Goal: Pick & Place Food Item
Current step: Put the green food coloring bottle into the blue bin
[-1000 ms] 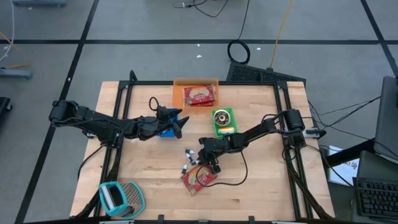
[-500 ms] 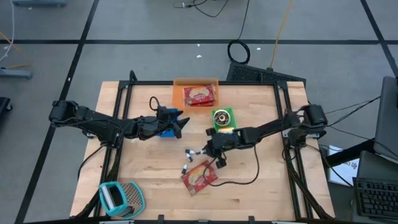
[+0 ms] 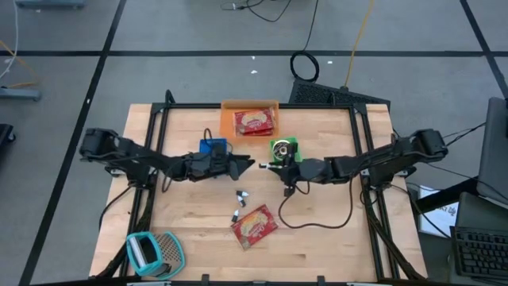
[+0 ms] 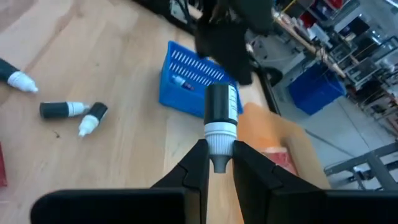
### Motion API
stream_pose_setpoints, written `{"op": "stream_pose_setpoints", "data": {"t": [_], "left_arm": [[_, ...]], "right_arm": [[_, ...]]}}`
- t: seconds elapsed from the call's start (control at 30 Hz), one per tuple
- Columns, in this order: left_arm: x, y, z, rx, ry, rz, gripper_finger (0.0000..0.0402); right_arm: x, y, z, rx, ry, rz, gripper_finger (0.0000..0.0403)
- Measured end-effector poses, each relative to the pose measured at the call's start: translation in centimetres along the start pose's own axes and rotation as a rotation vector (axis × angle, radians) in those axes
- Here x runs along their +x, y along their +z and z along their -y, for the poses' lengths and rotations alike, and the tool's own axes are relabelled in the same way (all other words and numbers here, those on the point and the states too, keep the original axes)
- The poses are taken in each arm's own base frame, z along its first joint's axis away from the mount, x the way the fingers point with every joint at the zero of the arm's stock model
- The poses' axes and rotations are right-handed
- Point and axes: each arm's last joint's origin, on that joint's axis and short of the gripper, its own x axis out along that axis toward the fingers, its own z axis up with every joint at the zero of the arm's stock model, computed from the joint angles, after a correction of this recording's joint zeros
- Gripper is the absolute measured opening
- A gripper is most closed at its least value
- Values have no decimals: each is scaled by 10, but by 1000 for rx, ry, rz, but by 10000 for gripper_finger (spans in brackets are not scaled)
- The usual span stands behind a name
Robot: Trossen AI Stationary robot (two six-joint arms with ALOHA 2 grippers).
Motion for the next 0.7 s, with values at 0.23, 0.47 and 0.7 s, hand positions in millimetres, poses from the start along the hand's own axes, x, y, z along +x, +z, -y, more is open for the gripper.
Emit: {"op": "stream_pose_setpoints", "data": {"t": [0.23, 0.47, 0.7], "left_arm": [[41, -13, 23, 113, -28, -30, 278], [64, -15, 28, 103, 3, -83, 278], [66, -13, 24, 58, 2, -131, 278]], "right_arm": [[-3, 1, 2, -21, -4, 3, 42], [-3, 1, 2, -29, -24, -3, 42], [-2, 1, 3, -71, -32, -10, 42]]}}
